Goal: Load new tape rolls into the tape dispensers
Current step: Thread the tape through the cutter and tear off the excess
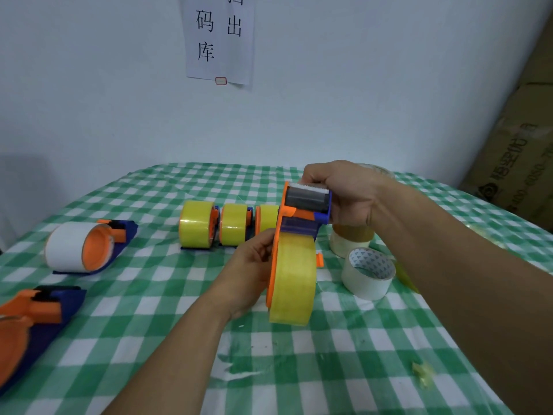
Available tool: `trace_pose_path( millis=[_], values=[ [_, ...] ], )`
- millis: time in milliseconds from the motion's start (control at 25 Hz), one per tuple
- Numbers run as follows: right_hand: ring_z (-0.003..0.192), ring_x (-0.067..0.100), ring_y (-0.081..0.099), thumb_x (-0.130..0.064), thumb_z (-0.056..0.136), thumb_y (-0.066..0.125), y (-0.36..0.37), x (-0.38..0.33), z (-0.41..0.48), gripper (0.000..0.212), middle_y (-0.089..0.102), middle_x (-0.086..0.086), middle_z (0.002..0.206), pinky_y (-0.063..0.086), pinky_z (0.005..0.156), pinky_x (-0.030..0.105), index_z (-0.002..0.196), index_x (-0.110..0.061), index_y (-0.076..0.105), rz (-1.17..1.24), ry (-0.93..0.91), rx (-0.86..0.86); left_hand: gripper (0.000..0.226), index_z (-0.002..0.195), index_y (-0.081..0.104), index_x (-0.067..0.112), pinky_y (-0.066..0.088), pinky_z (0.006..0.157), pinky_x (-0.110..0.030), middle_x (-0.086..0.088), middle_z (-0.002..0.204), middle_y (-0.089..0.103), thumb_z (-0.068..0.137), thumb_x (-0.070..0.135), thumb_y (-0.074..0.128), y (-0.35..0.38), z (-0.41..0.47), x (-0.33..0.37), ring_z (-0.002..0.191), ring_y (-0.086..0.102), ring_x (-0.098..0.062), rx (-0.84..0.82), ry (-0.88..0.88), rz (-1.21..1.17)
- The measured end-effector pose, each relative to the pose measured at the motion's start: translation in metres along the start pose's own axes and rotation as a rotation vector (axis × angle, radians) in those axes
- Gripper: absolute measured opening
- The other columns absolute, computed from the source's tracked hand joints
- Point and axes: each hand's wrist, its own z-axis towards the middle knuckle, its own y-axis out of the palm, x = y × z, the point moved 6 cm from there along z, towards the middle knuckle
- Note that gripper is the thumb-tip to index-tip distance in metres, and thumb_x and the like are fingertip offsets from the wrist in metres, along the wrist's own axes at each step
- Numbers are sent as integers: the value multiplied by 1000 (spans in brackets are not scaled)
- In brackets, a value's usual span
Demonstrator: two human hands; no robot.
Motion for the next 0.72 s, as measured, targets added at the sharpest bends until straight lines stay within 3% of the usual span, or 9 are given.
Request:
trace_pose_path(
  millis=[120,240,400,480,640,720],
  values=[
    [47,17,62,-1,90,53,0,1,1,28,59,4,52,54,76,38,65,-12,52,83,-12,15,36,122,64,7,60,65,-34,-12,101,74,89,-7,59,0,0,0,83,72,-21,27,-4,-19],
    [47,17,61,1,91,51,2,2,2,33,57,3,51,56,76,40,61,-13,49,156,-15,29,38,120,65,6,60,63,-36,-12,97,74,82,5,67,1,-2,8,79,72,-21,64,1,-57],
    [58,19,65,-3,96,52,3,7,3,34,64,5,58,59,74,39,63,-12,55,165,-22,9,33,109,66,11,56,53,-28,1,79,75,77,7,61,8,-6,15,64,70,-12,59,-5,-54],
    [64,20,65,-4,96,53,3,8,4,33,65,7,63,58,82,41,64,-11,58,166,-25,4,36,107,66,10,55,51,-26,3,73,73,71,12,61,12,-8,18,58,68,-11,54,-11,-64],
    [81,26,66,-5,98,53,3,8,4,18,68,13,82,52,102,49,82,-5,62,193,-29,18,18,99,65,10,53,47,-24,3,65,72,85,4,55,16,-11,21,53,67,-10,65,-30,-91],
    [93,30,66,-7,100,52,5,8,4,11,68,19,98,53,101,49,101,-2,62,214,-36,12,18,96,66,12,53,46,-23,3,62,71,88,3,52,16,-12,20,51,66,-9,81,-58,-113]
  ],
)
